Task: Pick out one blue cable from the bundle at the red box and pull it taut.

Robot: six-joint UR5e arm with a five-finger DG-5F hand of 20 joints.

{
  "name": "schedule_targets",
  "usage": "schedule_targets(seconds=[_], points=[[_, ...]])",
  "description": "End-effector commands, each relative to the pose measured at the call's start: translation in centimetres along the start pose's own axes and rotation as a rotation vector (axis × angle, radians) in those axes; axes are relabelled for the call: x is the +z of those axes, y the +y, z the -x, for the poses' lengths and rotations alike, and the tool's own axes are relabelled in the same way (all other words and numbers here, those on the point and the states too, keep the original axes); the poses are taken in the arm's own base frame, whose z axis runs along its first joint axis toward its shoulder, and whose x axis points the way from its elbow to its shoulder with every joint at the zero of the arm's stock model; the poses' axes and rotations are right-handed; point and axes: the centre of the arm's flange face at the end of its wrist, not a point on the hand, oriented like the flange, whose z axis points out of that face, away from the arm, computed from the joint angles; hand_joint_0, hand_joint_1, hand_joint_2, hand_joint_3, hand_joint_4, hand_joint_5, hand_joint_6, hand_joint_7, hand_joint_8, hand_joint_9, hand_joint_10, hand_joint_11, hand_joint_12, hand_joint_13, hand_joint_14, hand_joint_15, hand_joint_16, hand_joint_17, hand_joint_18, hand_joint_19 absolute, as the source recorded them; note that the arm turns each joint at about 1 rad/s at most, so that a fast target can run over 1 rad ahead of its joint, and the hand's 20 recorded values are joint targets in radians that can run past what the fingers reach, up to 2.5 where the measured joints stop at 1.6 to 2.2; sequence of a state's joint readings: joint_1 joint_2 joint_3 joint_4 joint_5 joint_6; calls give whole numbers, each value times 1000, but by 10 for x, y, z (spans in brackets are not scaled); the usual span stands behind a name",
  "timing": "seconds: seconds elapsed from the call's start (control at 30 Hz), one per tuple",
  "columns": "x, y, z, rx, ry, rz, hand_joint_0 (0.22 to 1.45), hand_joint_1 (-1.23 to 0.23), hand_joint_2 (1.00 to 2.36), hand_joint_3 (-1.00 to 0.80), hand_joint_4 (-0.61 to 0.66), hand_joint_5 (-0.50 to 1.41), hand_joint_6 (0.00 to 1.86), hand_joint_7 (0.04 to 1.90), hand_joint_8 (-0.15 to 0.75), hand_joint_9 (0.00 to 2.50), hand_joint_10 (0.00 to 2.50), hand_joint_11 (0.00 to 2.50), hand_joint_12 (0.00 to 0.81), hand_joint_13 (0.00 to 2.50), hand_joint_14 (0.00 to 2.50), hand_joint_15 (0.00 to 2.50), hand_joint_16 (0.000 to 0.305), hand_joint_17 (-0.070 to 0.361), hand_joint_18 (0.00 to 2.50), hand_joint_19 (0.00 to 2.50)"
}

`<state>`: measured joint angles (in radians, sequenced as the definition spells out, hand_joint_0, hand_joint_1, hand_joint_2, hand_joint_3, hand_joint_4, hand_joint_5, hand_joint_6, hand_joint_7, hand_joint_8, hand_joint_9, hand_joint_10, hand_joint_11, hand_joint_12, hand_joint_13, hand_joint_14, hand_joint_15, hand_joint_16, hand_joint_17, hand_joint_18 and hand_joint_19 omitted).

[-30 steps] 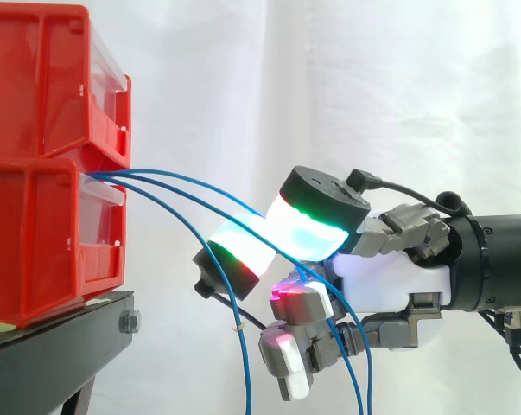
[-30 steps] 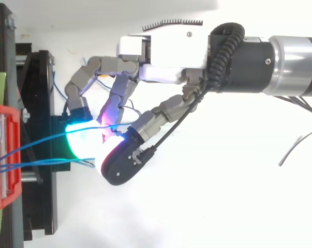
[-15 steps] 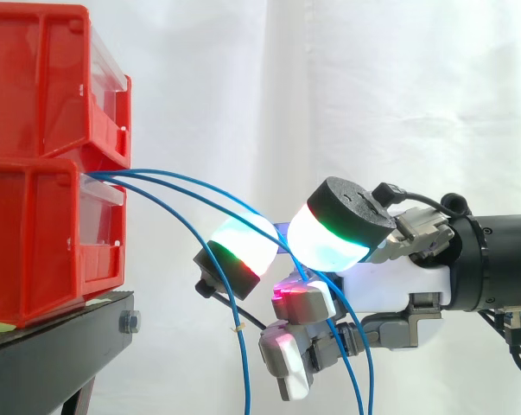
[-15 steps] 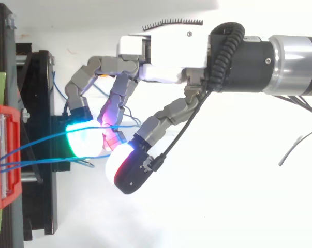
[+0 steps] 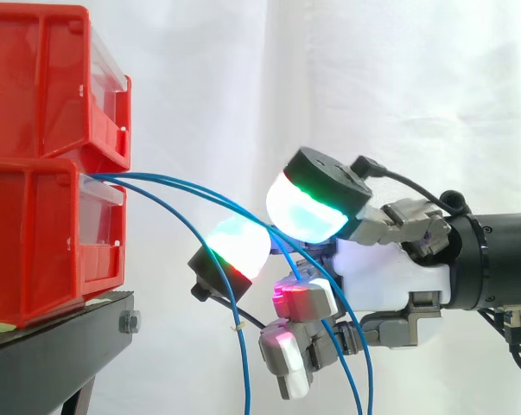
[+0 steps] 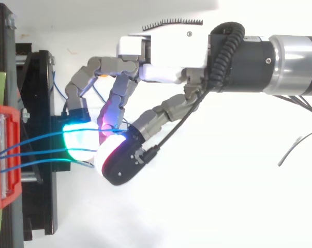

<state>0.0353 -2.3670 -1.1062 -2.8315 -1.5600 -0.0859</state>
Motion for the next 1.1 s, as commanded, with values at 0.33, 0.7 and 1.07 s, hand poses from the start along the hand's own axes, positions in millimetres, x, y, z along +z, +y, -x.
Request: schedule_targets(seconds=[0.33,0.7,1.07], points=[[0,0,0,0,0,0,640,-799,1003,-464,-76,-124,918,957,199,1272,27,968,295,1004,28,748,43,97,742,702],[1,1,0,0,0,3,737,-897,1003,-467,-179,-132,941,1059,195,1254,27,957,271,983,26,712,41,93,727,636],[2,4,0,0,-1,8,720,-952,1000,-500,-77,-181,973,863,168,1078,25,945,266,857,26,659,35,78,636,514]])
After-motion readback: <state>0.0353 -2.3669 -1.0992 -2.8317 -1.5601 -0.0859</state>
